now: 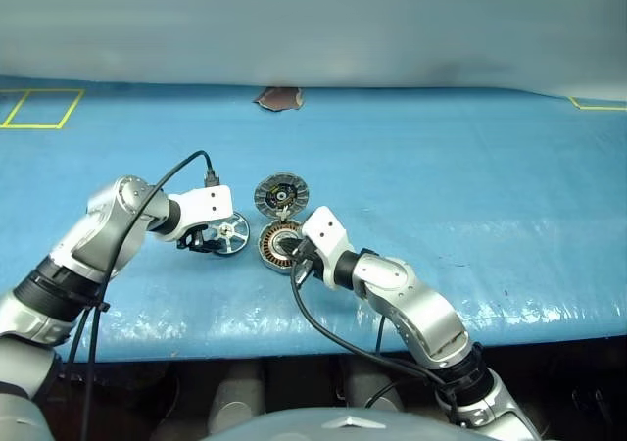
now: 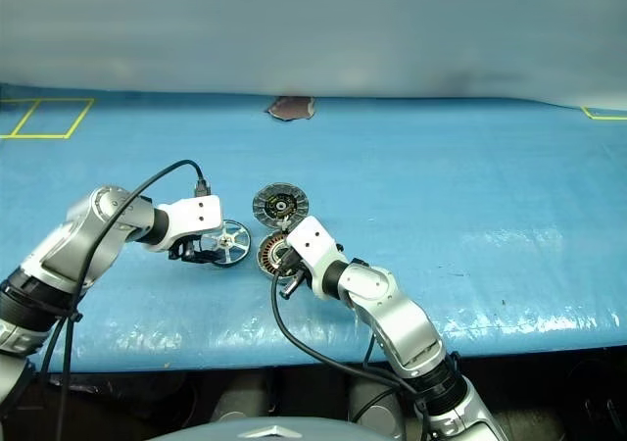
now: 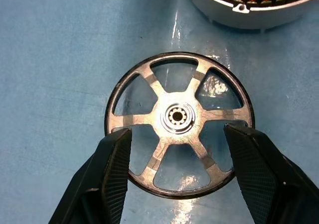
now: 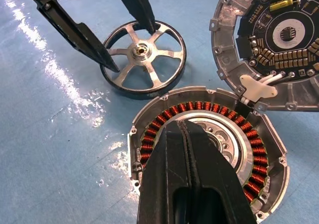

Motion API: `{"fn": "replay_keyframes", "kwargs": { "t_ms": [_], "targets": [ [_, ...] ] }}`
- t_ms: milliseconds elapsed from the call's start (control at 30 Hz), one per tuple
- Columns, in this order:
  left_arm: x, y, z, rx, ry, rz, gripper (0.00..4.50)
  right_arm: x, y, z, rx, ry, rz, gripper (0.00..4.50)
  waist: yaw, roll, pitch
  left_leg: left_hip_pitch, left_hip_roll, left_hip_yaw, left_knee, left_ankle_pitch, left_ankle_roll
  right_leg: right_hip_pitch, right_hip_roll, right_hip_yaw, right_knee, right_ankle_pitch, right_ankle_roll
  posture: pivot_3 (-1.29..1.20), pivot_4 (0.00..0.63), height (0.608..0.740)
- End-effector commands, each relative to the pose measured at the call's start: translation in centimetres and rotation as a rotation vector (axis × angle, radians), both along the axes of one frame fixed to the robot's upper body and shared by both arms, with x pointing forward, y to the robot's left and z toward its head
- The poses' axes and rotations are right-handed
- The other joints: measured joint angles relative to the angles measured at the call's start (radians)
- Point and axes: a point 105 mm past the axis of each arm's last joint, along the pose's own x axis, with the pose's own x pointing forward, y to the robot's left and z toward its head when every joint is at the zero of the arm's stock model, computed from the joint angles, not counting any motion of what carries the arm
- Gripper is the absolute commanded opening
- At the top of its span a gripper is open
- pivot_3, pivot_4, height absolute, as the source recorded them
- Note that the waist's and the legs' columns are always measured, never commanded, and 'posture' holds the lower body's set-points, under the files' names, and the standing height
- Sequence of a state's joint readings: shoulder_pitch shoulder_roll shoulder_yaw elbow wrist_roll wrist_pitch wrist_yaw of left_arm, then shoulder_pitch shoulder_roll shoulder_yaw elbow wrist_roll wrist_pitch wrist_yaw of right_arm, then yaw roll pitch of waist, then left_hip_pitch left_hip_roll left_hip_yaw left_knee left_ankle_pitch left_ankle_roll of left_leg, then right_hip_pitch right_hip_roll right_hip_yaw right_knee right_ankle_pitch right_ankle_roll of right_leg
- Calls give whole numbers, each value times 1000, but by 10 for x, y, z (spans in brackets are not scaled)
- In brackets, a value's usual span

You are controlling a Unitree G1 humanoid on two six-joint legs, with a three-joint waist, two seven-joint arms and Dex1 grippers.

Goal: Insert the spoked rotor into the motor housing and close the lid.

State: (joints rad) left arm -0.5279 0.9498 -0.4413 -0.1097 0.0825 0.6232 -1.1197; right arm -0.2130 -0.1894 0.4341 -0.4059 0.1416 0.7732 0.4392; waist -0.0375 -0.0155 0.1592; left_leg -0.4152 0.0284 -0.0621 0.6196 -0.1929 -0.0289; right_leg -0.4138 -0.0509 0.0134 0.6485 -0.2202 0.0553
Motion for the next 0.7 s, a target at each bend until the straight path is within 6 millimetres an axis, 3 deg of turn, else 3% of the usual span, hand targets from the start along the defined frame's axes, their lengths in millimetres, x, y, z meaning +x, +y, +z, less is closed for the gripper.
{"fn": "replay_keyframes", "kwargs": {
  "t_ms": [33,233,333,400,700],
  "targets": [
    [0,5,3,16,-18,10,3217,-3,3,14,37,-39,12,0,0,0,0,0,0,0,0,0,0,0,0,0,0,0,0,0,150,740],
    [-2,2,-2,4,-7,7,3217,-3,3,14,39,-38,10,0,1,0,0,0,0,0,2,0,0,0,0,0,2,0,0,0,150,740],
    [1,1,-2,-6,-17,14,2612,-3,3,14,38,-37,6,0,0,0,0,0,0,0,2,0,0,0,0,0,2,0,0,0,150,740],
    [1,2,-2,-3,-19,19,1972,-3,3,13,38,-37,5,0,1,0,0,0,0,0,2,0,0,0,0,0,2,0,0,0,150,740],
    [-1,2,5,-37,-33,4,1972,-1,0,16,44,-47,-9,0,0,0,0,0,0,0,3,0,0,0,0,0,3,0,0,0,150,740]
  ]
}}
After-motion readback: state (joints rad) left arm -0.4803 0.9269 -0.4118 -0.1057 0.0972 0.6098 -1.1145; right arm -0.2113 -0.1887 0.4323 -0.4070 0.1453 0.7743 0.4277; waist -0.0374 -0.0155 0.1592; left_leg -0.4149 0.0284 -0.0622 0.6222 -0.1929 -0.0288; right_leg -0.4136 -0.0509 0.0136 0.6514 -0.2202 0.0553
